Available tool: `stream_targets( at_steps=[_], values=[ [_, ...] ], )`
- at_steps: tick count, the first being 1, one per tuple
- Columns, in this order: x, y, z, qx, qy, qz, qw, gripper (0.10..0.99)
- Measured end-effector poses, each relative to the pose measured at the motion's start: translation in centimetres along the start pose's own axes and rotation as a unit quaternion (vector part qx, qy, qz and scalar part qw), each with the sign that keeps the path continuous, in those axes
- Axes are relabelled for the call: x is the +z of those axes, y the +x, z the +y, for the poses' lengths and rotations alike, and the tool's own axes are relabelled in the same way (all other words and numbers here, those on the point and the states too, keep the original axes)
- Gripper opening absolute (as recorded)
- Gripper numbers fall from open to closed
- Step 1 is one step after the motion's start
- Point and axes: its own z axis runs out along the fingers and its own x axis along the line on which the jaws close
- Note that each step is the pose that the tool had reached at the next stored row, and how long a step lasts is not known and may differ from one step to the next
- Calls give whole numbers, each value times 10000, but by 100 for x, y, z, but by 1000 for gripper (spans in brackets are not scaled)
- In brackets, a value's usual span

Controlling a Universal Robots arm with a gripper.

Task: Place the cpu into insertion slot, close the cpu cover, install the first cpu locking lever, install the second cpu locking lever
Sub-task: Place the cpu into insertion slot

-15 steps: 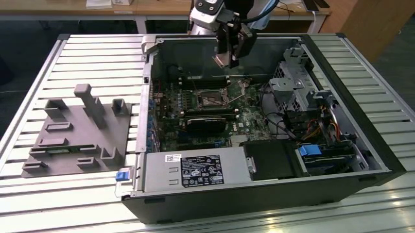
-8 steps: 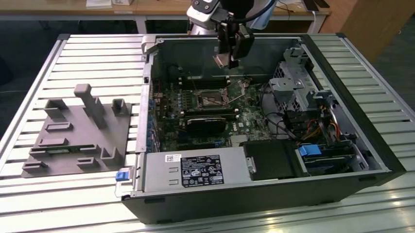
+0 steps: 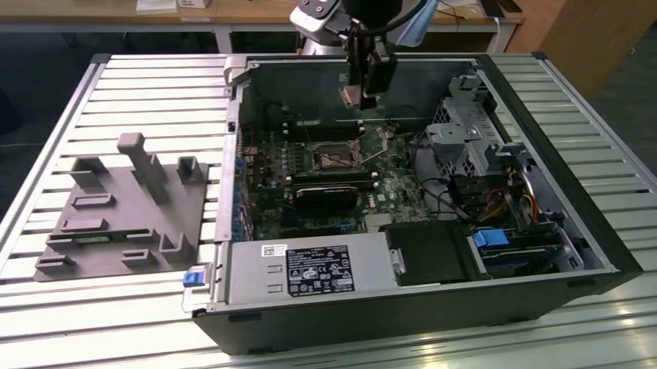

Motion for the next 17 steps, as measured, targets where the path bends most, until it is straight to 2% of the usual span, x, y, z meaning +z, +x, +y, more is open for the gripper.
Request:
stream_targets(
  at_steps=[5, 17],
  values=[
    [6, 8, 0, 247, -3, -19, 9997, 537],
    [89, 12, -6, 267, 10, -41, 9996, 537]
  ],
)
